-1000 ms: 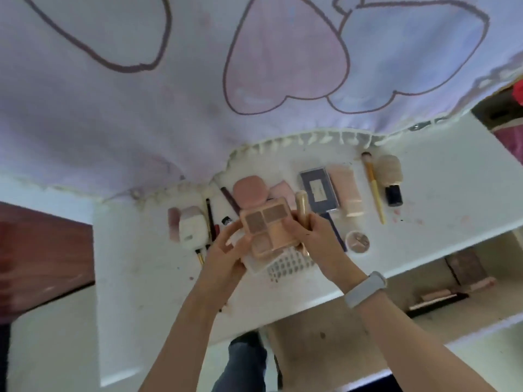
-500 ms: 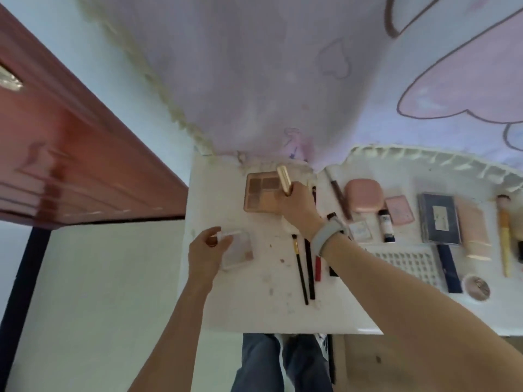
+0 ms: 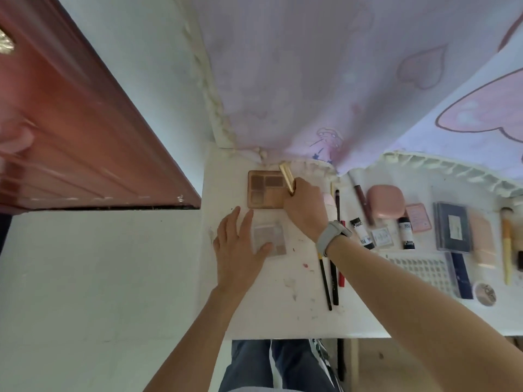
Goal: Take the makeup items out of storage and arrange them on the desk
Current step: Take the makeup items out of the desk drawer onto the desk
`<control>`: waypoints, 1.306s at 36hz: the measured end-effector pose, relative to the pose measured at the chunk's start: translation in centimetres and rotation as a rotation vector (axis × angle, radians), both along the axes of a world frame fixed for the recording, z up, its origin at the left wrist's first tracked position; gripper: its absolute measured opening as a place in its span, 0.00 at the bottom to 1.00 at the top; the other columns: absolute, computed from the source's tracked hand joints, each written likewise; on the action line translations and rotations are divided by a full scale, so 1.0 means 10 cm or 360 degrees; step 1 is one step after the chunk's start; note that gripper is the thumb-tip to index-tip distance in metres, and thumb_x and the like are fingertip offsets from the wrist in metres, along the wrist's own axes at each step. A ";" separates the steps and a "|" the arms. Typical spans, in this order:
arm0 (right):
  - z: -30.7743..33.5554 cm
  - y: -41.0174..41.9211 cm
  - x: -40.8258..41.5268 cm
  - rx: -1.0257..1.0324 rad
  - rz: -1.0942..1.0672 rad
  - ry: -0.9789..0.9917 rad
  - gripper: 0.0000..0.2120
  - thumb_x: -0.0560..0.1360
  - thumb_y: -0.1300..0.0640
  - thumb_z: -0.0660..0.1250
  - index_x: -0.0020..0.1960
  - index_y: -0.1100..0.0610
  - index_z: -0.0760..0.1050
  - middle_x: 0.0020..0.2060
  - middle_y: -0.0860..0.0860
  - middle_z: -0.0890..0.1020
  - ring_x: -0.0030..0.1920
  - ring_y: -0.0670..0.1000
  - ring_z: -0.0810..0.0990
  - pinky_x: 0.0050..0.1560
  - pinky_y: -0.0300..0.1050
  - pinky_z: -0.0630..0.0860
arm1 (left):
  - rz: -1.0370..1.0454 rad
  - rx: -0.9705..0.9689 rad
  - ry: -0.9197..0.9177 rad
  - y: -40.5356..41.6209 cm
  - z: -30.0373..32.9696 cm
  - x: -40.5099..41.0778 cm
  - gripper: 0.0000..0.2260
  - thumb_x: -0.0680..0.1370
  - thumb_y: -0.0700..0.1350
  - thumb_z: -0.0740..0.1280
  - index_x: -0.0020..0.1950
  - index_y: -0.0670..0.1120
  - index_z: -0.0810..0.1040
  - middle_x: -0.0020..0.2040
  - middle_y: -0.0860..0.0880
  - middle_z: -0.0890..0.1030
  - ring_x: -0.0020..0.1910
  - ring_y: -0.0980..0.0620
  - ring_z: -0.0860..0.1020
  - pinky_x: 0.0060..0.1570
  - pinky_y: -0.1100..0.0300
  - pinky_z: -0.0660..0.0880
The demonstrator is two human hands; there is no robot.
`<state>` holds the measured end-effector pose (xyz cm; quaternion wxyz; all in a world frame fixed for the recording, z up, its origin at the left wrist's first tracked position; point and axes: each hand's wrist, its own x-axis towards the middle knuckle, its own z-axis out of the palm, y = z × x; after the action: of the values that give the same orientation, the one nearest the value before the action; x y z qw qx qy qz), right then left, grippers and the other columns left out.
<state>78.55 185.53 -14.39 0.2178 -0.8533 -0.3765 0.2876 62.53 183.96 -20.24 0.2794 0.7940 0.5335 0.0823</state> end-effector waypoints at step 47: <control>-0.24 -3.33 0.02 0.0206 -0.1080 0.0051 0.14 0.78 0.64 0.58 0.62 0.57 0.73 0.51 0.50 0.80 0.48 0.48 0.78 0.50 0.40 0.73 | -0.1227 -0.0081 -0.0518 -1.55 0.48 1.16 0.11 0.76 0.32 0.64 0.57 0.35 0.77 0.57 0.38 0.77 0.57 0.41 0.76 0.56 0.49 0.76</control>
<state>78.75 152.23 -16.79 0.3606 -0.9097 -0.0854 0.1876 74.12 168.51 -15.43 0.3899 0.9051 0.1480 0.0829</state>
